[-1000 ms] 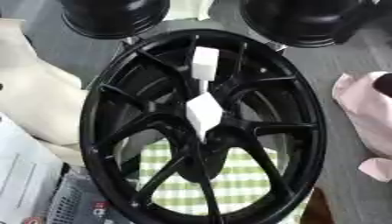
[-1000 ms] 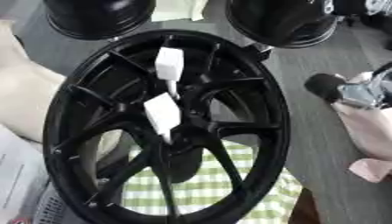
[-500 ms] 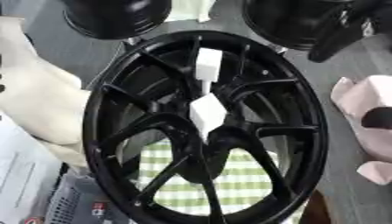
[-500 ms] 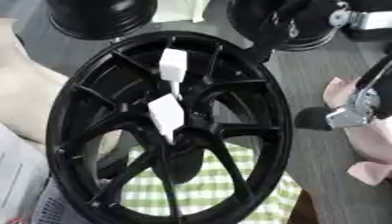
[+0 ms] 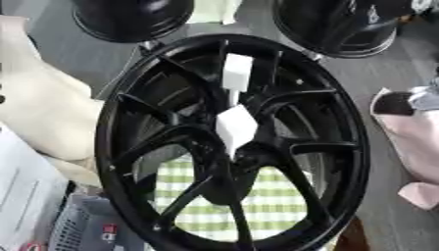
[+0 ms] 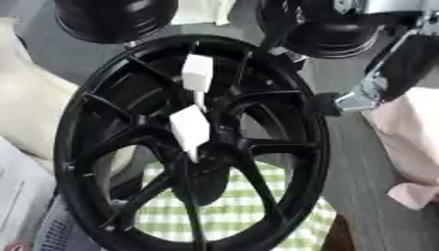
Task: Pull the pin out of the wheel hub.
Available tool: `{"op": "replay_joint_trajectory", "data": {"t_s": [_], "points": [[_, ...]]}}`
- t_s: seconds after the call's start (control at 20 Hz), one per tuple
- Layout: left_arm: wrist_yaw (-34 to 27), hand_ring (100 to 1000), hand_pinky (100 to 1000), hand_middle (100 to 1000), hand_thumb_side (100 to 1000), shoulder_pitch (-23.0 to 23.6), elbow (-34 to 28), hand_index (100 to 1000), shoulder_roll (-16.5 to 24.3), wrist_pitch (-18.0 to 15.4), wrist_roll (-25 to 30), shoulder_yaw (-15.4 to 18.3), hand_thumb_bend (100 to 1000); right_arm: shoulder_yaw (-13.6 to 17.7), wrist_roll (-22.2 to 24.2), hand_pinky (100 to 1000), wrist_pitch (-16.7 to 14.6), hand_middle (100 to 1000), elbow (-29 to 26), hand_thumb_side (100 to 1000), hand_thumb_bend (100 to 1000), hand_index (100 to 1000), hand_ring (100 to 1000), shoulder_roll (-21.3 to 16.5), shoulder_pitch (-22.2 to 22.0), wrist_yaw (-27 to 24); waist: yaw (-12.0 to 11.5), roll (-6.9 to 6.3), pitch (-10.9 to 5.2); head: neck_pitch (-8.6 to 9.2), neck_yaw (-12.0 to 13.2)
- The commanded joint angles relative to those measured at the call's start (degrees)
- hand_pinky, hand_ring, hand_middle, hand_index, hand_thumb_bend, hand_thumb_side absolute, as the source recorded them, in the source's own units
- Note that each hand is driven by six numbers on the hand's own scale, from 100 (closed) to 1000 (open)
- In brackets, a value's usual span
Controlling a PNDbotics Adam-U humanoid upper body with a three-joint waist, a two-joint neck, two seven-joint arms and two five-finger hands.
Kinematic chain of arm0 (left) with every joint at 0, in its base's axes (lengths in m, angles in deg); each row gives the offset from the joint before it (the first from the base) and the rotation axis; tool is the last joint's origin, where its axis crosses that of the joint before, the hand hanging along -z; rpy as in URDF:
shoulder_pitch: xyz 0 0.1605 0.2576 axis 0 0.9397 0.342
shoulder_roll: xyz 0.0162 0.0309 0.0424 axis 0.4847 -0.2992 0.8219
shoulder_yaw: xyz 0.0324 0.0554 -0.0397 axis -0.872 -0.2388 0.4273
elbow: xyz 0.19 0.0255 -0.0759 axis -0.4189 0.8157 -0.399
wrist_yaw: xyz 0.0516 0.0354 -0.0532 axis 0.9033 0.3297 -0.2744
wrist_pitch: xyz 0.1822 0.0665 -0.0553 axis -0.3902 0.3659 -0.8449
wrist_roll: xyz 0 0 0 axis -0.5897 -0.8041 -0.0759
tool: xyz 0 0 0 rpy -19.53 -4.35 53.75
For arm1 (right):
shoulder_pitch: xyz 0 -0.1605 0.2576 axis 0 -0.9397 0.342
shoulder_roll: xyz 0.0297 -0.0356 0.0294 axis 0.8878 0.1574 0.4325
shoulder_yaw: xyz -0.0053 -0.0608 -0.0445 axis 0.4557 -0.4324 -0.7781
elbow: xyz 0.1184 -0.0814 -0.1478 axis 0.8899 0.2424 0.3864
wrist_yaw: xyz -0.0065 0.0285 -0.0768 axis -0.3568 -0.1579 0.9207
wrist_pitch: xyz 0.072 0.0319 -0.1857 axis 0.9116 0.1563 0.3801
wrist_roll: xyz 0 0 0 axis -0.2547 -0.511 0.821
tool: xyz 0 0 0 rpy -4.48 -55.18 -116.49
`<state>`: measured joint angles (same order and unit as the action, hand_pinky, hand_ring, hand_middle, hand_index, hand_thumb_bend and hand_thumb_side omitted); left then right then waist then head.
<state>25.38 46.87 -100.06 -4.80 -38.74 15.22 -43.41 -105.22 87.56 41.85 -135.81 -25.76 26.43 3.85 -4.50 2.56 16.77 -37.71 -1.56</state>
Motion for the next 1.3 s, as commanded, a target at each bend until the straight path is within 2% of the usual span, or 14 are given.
{"op": "replay_joint_trajectory", "data": {"t_s": [0.05,0.35,0.5,0.7,0.9,1.3], "points": [[-0.1,633,654,446,440,-0.3,-0.7,616,1.7,-0.1,0.1,0.1,730,-0.1,5.8,869,-5.5,728,0.8,513,387,834,733,0.0,1.6,0.7,-0.1,-0.20,-1.11,0.13,-0.1],[-0.2,632,655,446,440,-0.3,-0.7,617,1.8,0.0,0.0,0.2,729,-0.4,6.0,866,-4.8,726,1.3,510,382,834,724,1.4,2.6,0.2,-0.1,-0.22,-1.09,-0.17,-0.3],[-0.2,632,655,446,439,-0.2,-0.7,616,1.8,0.0,-0.1,0.3,728,-0.9,6.2,858,-3.9,722,2.2,514,389,835,706,3.4,3.8,0.7,0.1,-0.31,-1.26,-0.54,-0.2],[-0.1,631,654,445,439,0.3,-0.5,616,1.8,0.0,-0.4,0.6,728,-1.9,7.6,853,-3.0,723,4.7,531,385,838,691,7.9,6.3,2.1,0.6,-0.47,-1.70,-1.40,0.3],[-0.1,630,654,445,438,1.1,-0.1,616,1.9,0.0,-0.9,1.1,729,-1.5,9.8,855,-1.7,725,7.2,529,365,837,694,13.6,8.1,3.4,1.4,-0.51,-2.26,-1.96,1.1],[0.2,629,654,443,436,4.8,1.1,615,3.6,0.1,-2.8,2.8,732,-3.5,10.6,866,-2.4,743,11.0,523,371,838,735,21.7,9.8,6.2,5.5,-0.43,-4.17,-2.56,4.1]]}}
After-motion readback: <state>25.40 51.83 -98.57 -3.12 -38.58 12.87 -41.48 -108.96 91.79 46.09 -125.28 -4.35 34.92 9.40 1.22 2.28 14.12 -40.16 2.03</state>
